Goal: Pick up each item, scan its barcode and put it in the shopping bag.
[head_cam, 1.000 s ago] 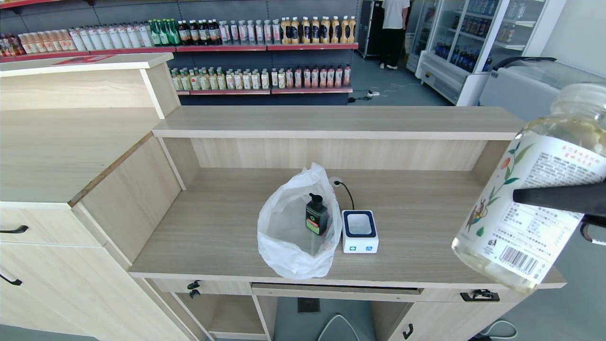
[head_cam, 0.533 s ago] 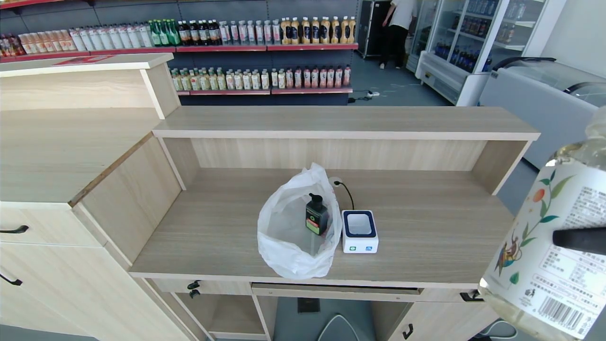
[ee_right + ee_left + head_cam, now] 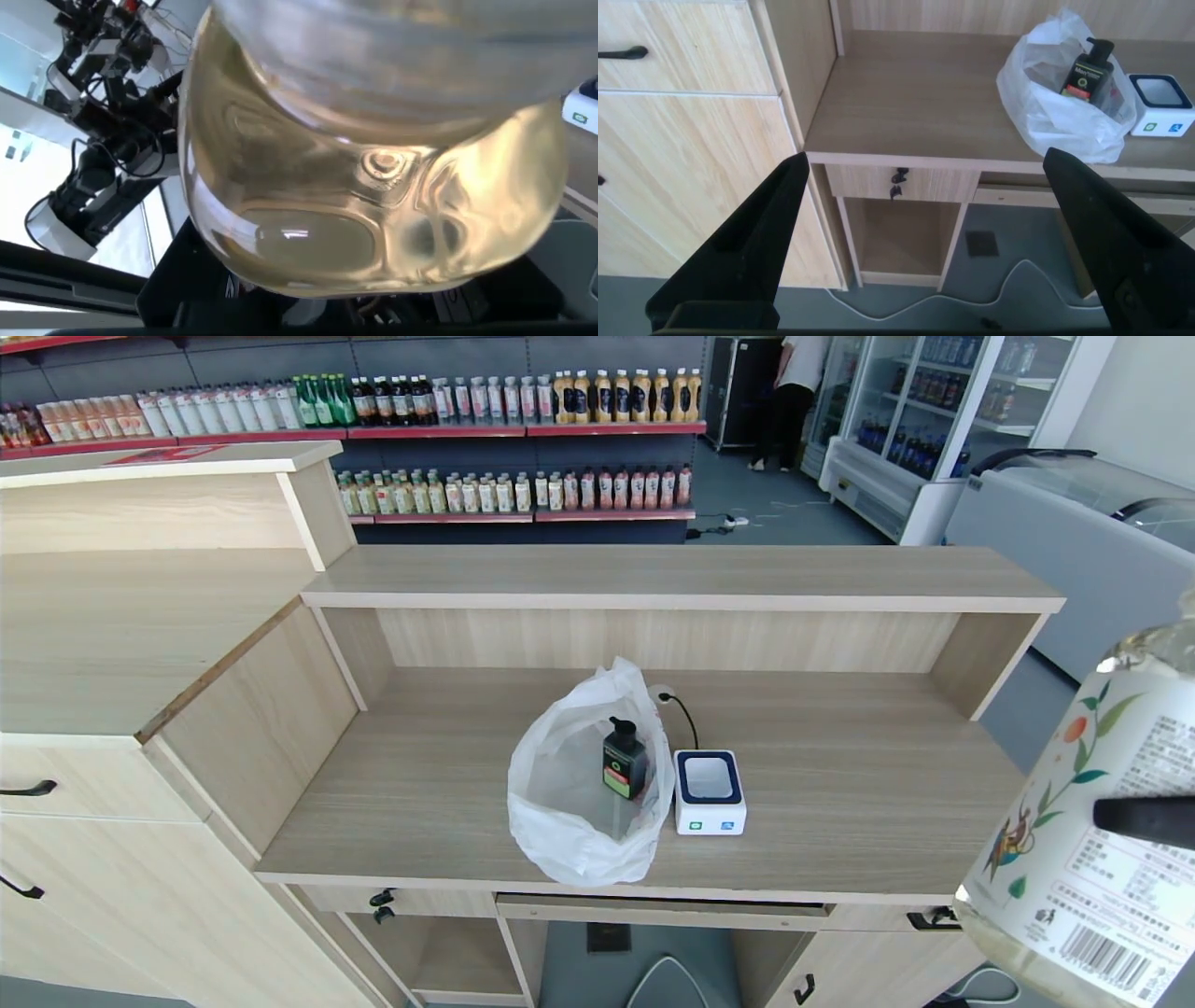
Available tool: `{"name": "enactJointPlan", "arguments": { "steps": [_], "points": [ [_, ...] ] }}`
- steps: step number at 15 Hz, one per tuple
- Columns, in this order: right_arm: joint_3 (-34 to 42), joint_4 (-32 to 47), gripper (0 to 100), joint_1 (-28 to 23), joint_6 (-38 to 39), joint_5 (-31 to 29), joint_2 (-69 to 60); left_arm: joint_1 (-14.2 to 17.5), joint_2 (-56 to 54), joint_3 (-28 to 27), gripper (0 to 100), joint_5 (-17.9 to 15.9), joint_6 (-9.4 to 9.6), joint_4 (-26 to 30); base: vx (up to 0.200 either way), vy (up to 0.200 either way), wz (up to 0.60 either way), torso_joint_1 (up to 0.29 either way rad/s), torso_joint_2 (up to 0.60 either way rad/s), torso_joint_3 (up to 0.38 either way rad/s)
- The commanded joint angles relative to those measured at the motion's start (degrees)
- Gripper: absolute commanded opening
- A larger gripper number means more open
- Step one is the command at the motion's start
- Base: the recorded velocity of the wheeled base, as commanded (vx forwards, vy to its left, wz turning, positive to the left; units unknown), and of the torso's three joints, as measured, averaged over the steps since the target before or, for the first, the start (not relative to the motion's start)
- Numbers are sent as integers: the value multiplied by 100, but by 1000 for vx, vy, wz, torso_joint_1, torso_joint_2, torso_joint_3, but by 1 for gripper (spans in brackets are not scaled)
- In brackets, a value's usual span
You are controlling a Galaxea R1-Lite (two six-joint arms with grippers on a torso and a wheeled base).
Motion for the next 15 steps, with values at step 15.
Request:
{"name": "enactJointPlan", "arguments": {
  "steps": [15],
  "points": [
    [68, -18, 0, -112, 6, -183, -13, 1, -2, 0, 100, 0, -9, -1, 0, 0, 0, 0, 0, 0]
  ]
}}
